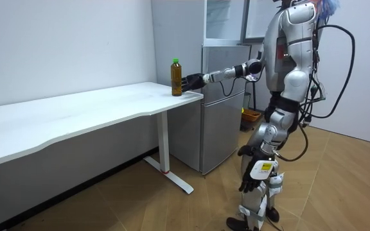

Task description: Put the bottle in the upper fridge

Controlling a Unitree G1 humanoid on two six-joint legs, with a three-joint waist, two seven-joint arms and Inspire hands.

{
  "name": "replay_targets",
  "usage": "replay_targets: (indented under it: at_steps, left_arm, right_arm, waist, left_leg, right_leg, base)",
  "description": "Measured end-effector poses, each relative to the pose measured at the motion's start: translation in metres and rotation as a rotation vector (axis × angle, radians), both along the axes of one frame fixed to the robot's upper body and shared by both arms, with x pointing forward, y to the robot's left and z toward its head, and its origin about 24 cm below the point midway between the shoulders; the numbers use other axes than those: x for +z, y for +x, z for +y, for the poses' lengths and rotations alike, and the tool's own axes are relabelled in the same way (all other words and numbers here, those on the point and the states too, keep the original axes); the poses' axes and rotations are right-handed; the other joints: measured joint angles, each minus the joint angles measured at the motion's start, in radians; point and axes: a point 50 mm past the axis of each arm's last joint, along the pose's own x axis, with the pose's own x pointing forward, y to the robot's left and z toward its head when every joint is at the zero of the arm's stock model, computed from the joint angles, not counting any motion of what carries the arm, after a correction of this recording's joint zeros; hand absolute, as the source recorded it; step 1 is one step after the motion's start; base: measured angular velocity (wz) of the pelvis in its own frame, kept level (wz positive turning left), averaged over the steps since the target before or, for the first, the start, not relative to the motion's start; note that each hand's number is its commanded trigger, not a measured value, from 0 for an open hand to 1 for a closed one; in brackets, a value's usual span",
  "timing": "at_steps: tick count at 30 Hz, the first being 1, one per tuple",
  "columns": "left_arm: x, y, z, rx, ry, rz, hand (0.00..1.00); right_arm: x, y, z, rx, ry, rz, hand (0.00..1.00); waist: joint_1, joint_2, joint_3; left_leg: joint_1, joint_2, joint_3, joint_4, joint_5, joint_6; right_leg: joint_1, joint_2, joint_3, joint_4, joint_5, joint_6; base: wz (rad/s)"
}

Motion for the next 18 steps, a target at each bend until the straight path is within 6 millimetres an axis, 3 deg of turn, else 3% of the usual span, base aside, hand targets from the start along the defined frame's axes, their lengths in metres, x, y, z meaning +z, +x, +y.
replay_targets:
  at_steps: [18]
  left_arm:
    - [0.0,0.001,0.001,0.002,0.005,-0.011,0.0]
  right_arm:
    - [0.002,0.006,-0.011,-0.073,0.068,-0.006,0.0]
  waist:
    - [0.003,-0.013,0.0004]
  left_leg:
    - [-0.013,-0.012,-0.029,0.001,0.009,0.009]
  right_leg:
    - [-0.01,-0.013,-0.004,0.012,0.002,0.005]
  base:
    - [0.02]
